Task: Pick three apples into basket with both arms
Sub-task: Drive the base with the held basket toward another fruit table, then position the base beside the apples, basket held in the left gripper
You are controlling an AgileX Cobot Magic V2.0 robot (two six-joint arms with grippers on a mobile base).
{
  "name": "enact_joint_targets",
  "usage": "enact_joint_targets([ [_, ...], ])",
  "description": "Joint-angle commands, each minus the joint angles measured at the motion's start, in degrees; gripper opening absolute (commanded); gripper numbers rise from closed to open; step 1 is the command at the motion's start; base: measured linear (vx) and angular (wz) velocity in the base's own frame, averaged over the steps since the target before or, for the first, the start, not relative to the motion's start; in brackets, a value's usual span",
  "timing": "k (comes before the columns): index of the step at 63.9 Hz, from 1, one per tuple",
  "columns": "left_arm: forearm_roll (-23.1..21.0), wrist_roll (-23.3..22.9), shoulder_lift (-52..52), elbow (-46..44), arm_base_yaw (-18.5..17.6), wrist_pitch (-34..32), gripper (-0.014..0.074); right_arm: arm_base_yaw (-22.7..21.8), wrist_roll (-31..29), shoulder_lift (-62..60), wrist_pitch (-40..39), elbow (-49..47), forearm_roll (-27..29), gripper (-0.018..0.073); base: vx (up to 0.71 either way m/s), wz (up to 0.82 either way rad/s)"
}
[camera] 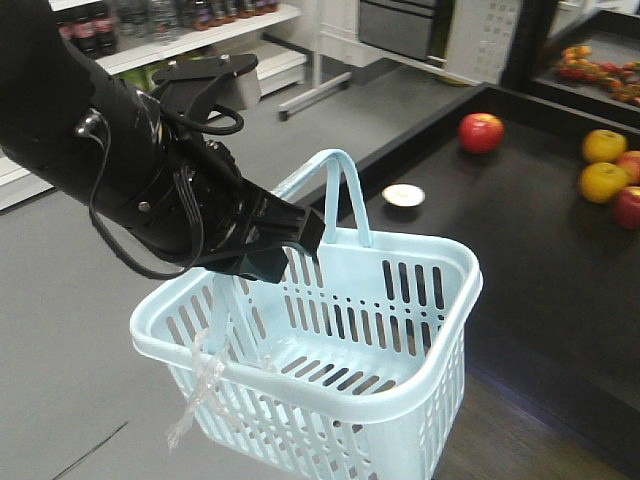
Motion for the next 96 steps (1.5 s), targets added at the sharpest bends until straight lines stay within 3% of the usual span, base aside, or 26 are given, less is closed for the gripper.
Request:
enact_joint_targets([
  [1,-1.3,-0.4,-2.5,-1.6,-0.3,-3.2,-0.0008,-0.4,-0.1,-0.6,-3.8,0.9,-0.4,-0.0004,0.12,-0.51],
  [96,-1.3,-0.4,-2.5,-1.6,-0.3,-3.2,-0.0008,-0.4,-0.1,-0.6,-3.8,0.9,-0.4,-0.0004,0.05,-0.43],
])
